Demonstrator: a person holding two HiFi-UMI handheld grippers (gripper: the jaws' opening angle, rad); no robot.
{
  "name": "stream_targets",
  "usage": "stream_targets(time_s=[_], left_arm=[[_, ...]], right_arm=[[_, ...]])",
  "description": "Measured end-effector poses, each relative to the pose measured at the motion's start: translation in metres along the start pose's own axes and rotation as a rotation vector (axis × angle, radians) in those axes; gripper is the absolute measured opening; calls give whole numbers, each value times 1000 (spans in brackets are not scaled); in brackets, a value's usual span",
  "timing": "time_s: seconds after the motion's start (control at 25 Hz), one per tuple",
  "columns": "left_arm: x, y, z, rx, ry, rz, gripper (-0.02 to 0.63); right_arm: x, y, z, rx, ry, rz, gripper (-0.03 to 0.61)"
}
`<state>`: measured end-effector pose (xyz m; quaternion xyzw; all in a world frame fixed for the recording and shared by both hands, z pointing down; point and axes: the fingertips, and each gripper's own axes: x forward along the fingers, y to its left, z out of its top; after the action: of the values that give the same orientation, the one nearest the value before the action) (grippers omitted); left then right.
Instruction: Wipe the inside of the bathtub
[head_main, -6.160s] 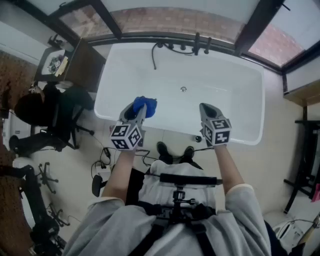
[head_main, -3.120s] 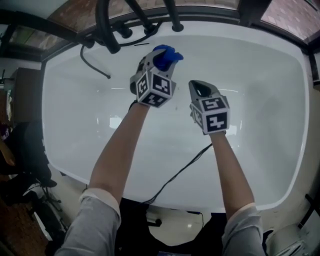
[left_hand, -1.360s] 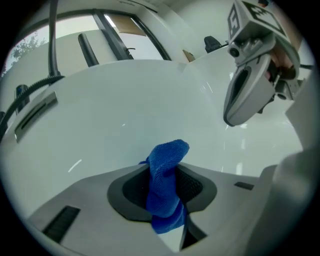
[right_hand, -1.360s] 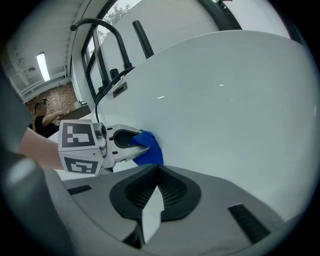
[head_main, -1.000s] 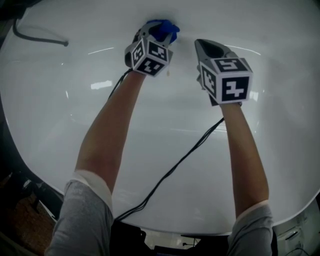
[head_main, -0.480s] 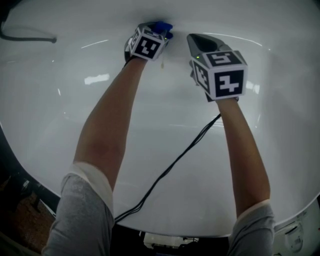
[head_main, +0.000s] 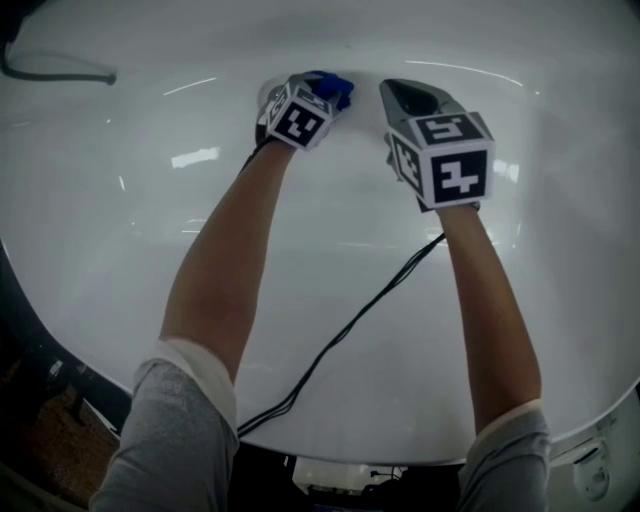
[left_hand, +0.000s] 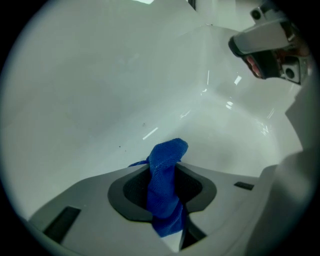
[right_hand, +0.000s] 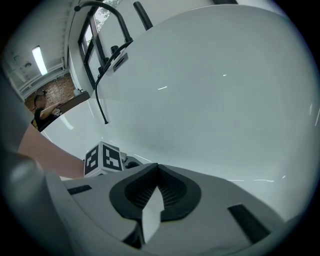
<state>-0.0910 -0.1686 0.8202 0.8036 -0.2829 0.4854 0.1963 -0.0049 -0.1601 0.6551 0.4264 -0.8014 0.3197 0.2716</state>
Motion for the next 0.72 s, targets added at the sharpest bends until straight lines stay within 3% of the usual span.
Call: stream_targets(time_s=[0.32,0.6,0.72], left_arm=[[-13,-31,-41,-4,19,-2,110],[-19,-42,-49,16,42,21,110],[-35,-53,-42,-10,3,26,112]], right_arm=[[-10,10,-3,5,13,6,-3],[-17,9,-2,12,20,2,-2],[-24,7,-2,14,22,-6,-3]])
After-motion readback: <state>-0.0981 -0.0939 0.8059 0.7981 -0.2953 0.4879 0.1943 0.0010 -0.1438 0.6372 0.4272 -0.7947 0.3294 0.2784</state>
